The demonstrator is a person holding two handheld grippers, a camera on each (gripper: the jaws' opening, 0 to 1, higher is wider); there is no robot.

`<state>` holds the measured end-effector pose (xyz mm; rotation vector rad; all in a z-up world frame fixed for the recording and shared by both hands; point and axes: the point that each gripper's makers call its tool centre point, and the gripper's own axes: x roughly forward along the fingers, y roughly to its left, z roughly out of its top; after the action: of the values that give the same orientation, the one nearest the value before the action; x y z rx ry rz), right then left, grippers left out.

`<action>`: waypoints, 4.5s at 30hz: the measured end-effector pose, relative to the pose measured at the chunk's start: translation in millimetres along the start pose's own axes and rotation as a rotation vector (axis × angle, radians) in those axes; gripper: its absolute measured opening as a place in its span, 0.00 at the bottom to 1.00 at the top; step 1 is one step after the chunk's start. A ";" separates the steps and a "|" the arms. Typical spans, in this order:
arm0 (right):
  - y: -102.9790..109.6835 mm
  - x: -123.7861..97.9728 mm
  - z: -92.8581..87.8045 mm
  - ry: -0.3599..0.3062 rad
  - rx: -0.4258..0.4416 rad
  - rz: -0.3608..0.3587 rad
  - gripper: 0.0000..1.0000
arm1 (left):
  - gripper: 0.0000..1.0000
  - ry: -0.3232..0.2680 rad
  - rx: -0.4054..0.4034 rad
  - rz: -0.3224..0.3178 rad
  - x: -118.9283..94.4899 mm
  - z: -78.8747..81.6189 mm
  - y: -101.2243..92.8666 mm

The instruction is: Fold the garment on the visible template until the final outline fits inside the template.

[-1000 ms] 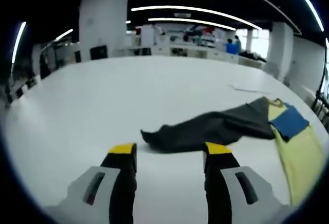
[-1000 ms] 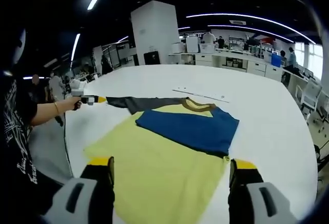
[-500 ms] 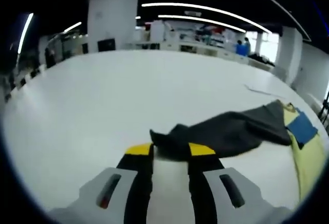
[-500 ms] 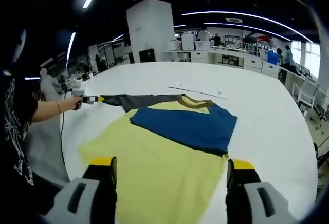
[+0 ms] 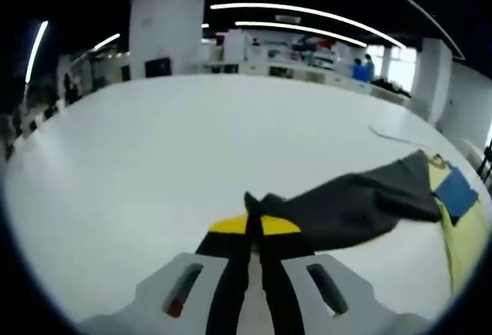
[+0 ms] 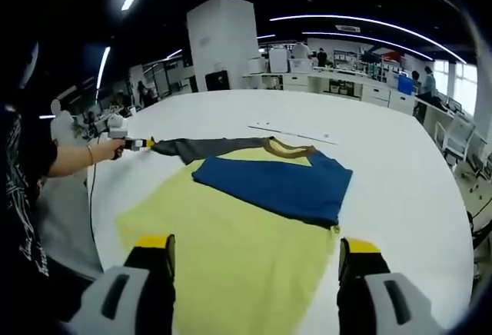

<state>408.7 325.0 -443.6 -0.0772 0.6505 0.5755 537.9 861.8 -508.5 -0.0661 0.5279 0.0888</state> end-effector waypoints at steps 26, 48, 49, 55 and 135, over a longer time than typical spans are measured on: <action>4.6 0.8 1.5 -0.009 0.001 0.007 0.87 | 0.01 -0.019 0.161 0.026 -7.6 39.3 2.9; 6.5 2.6 2.7 -0.004 0.004 0.005 0.88 | 0.33 -0.022 0.169 0.065 -21.4 22.8 32.2; 6.6 2.1 3.0 -0.006 0.004 0.006 0.88 | 0.34 -0.021 0.162 0.066 -24.8 20.9 35.4; 7.3 1.1 3.0 -0.007 0.001 0.009 0.88 | 0.35 -0.004 0.126 0.027 -33.7 3.1 42.9; 10.9 -4.2 4.9 -0.011 0.012 -0.008 0.88 | 0.25 0.143 0.067 -0.028 -26.7 -22.7 14.2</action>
<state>403.0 333.4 -436.0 -0.0650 0.6431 0.5643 502.2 872.2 -515.1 -0.0143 0.6719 0.0396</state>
